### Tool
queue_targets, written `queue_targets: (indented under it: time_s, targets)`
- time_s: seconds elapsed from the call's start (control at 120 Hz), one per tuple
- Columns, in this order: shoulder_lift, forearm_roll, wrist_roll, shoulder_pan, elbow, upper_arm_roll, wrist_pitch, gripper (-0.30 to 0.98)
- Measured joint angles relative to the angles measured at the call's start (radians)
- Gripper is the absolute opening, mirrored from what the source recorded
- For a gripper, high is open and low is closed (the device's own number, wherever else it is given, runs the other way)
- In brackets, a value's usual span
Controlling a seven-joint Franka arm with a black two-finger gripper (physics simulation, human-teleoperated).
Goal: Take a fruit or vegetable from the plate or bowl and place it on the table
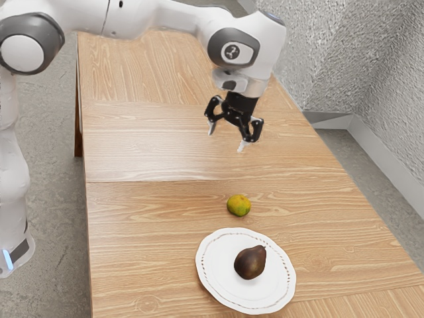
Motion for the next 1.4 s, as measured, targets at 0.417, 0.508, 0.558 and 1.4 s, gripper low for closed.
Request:
queue_targets:
  time_s: [0.417, 0.508, 0.558, 1.4]
  targets:
    - [0.066, -0.036, -1.371, -0.073, 0.005, 0.013, 0.157, 0.69]
    - [0.073, -0.050, -1.566, -0.300, 0.007, -0.002, 0.200, 0.68]
    - [0.082, -0.054, -1.661, -0.353, 0.006, -0.005, 0.217, 0.68]
    - [0.193, -0.064, -2.403, -0.379, -0.027, -0.004, 0.374, 0.69]
